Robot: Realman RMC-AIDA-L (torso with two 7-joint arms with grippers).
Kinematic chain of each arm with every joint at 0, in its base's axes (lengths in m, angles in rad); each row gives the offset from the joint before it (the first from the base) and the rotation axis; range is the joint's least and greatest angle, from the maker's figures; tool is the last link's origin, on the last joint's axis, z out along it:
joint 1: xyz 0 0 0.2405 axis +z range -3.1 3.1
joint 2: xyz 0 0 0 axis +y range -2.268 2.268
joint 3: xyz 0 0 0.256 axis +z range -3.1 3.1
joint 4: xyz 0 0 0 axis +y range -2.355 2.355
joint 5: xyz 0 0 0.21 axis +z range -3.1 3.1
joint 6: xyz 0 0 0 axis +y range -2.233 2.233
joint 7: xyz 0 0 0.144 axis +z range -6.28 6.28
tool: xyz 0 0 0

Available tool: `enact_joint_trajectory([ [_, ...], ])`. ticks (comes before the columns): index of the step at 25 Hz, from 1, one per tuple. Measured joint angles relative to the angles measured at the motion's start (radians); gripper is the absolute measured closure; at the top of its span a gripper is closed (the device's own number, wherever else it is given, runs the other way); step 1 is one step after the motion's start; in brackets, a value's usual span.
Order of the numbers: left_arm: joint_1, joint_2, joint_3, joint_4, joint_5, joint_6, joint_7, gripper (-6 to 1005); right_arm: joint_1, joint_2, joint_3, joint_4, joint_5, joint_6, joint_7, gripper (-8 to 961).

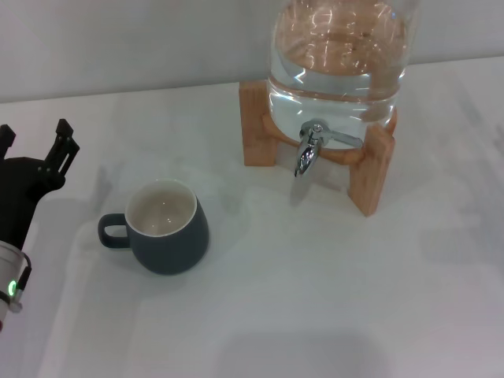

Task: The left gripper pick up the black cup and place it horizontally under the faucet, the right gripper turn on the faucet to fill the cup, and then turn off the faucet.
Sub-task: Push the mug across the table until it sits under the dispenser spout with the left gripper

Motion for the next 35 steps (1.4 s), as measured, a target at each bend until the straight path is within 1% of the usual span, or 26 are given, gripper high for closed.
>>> enact_joint_trajectory([
  [4,0.002,0.005,0.015,-0.004,0.033,-0.002,-0.068,115,0.001,0.000,0.000,-0.003,0.000,0.000,0.000,110],
  [9,0.004,0.018,0.008,-0.008,0.137,0.032,-0.135,115,0.002,-0.001,0.000,-0.004,0.001,-0.013,0.000,110],
  [11,0.014,0.029,0.008,-0.008,0.173,0.054,-0.154,115,0.004,-0.002,0.000,-0.004,0.001,-0.019,0.000,110],
  [14,0.049,0.059,0.007,0.004,0.196,0.089,-0.198,115,0.005,-0.002,0.000,-0.004,0.001,-0.025,0.000,110],
  [15,0.062,0.073,0.007,0.006,0.198,0.102,-0.220,115,0.005,-0.002,0.000,-0.004,0.001,-0.026,0.000,110],
  [17,0.078,0.092,0.008,0.007,0.217,0.113,-0.253,115,0.005,-0.002,0.000,-0.004,0.001,-0.033,-0.001,110],
  [19,0.090,0.107,0.007,0.006,0.257,0.117,-0.287,115,0.005,-0.002,0.000,-0.004,0.000,-0.040,-0.001,110],
  [21,0.093,0.113,0.006,0.000,0.297,0.118,-0.310,115,0.007,-0.002,0.000,-0.004,0.000,-0.045,-0.002,110],
  [23,0.090,0.115,0.007,-0.012,0.333,0.119,-0.322,115,0.010,-0.002,0.000,-0.004,0.000,-0.049,-0.003,110],
  [25,0.087,0.111,0.007,-0.031,0.367,0.122,-0.327,114,0.013,-0.002,0.000,-0.004,-0.001,-0.050,-0.004,110],
  [29,0.093,0.086,0.006,-0.085,0.376,0.170,-0.327,114,0.015,-0.002,0.000,-0.005,-0.001,-0.057,-0.006,110],
  [33,0.100,0.067,0.011,-0.136,0.378,0.219,-0.345,114,0.023,-0.002,-0.002,-0.005,-0.004,-0.074,-0.006,110],
  [35,0.106,0.049,0.010,-0.161,0.378,0.227,-0.348,114,0.028,-0.002,-0.004,-0.005,-0.004,-0.081,-0.007,110],
])
